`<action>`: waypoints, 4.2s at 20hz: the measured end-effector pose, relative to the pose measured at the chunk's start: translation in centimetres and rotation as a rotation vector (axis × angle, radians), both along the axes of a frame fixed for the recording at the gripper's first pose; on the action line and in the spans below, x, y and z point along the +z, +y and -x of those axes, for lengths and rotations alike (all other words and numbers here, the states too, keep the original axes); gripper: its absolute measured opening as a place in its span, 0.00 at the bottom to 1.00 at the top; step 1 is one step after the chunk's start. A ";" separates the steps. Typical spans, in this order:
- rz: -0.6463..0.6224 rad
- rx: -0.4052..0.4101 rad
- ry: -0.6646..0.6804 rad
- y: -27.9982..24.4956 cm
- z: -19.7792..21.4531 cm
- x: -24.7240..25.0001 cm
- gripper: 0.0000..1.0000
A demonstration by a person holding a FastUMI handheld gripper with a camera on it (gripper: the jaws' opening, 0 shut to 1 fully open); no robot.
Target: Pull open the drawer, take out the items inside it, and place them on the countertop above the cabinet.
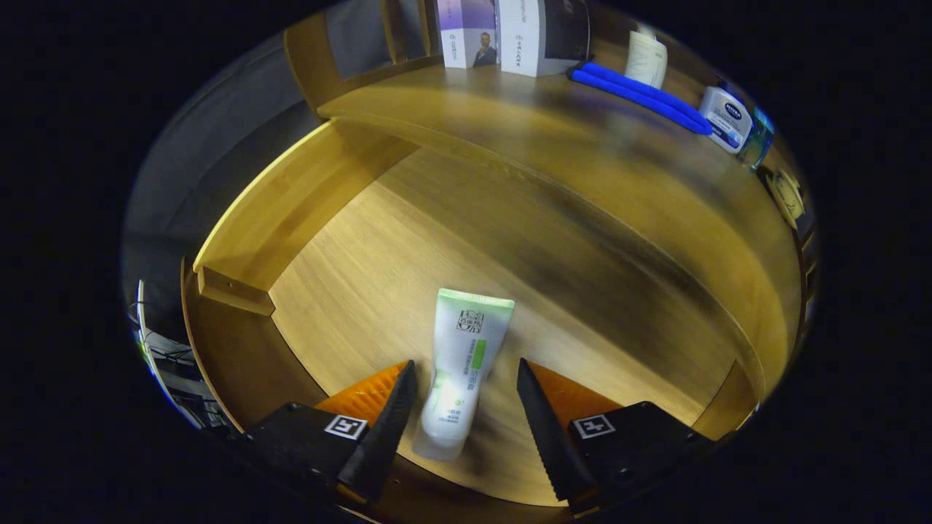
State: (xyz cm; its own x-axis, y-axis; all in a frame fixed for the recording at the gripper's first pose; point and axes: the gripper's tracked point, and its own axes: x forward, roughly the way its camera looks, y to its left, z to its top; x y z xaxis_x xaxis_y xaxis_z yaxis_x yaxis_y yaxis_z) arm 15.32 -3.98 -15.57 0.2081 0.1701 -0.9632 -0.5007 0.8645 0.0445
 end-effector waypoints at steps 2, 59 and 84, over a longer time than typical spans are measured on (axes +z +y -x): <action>-0.009 0.000 0.020 0.2 0.2 -0.1 0.75; -0.267 -0.547 -0.829 -4.6 -13.0 17.2 0.98; -0.262 -0.521 -1.205 0.2 14.8 15.0 0.98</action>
State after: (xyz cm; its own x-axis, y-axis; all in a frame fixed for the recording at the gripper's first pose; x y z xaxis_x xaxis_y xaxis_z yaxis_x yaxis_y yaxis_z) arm 0.57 -3.74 -0.55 0.9956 -0.0380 -0.0859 0.0384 0.9993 0.0040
